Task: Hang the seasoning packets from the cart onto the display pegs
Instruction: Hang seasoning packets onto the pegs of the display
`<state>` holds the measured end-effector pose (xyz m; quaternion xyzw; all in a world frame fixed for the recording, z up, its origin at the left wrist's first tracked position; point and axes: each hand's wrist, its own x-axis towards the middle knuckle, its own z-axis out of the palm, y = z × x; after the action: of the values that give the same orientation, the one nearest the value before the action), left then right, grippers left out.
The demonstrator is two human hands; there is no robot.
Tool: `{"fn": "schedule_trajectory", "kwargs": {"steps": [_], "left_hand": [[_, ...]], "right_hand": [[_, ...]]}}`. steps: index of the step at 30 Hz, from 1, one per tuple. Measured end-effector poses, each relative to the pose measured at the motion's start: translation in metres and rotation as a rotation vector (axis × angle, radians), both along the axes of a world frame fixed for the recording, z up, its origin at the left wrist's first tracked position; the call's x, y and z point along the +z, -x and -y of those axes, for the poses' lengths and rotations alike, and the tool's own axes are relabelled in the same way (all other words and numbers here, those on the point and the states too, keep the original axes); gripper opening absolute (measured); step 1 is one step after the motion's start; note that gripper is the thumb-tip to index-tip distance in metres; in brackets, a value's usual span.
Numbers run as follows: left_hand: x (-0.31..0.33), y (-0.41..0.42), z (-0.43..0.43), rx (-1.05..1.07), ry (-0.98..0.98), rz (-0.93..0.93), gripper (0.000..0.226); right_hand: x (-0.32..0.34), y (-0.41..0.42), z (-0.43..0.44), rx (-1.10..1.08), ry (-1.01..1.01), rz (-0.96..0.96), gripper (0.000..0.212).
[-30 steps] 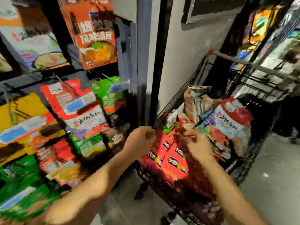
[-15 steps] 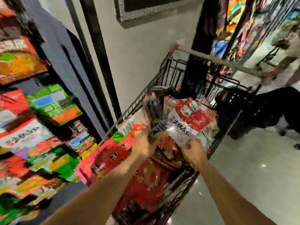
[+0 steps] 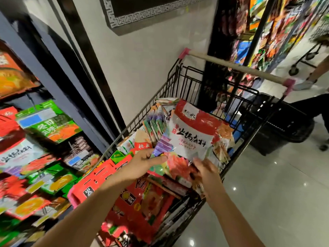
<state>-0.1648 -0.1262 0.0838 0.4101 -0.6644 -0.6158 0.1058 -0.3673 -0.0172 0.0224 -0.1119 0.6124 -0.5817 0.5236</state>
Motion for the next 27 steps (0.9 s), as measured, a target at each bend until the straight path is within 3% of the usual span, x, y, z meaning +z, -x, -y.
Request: {"fn": "schedule_trajectory", "kwargs": {"steps": [2,3,6,8,11,13,15,18,21,24,27], "left_hand": [[0.011,0.020,0.004,-0.015,0.008,0.096,0.015],[0.008,0.028,0.010,-0.008,0.038,0.132,0.014],[-0.022,0.061,0.040,0.174,0.323,0.178,0.037],[-0.049,0.077,0.060,0.130,0.509,0.383,0.060],[-0.073,0.093,0.070,0.008,0.470,0.536,0.086],[-0.080,0.094,0.071,0.021,0.482,0.547,0.084],[-0.075,0.091,0.072,0.044,0.494,0.549,0.063],[-0.059,0.072,0.074,0.095,0.467,0.486,0.027],[-0.049,0.034,0.075,0.201,0.412,0.300,0.011],[-0.030,-0.003,0.068,0.333,0.296,0.041,0.013],[-0.021,-0.018,0.055,0.381,0.106,-0.131,0.029]], "right_hand": [[0.010,0.005,0.002,-0.089,0.099,0.144,0.022],[0.012,0.011,0.003,-0.144,0.137,0.120,0.019],[0.012,0.035,0.000,-0.238,0.108,-0.131,0.027],[0.003,0.052,-0.006,-0.276,0.046,-0.195,0.024],[-0.003,0.069,-0.018,-0.262,-0.024,-0.262,0.025],[-0.002,0.074,-0.023,-0.256,-0.034,-0.298,0.025],[-0.003,0.075,-0.025,-0.229,-0.056,-0.344,0.025],[-0.004,0.072,-0.023,-0.202,-0.086,-0.389,0.022],[-0.002,0.065,-0.016,-0.188,-0.054,-0.427,0.022],[0.000,0.052,-0.005,-0.155,0.007,-0.436,0.041],[0.006,0.034,0.005,-0.105,0.075,-0.445,0.057]]}}
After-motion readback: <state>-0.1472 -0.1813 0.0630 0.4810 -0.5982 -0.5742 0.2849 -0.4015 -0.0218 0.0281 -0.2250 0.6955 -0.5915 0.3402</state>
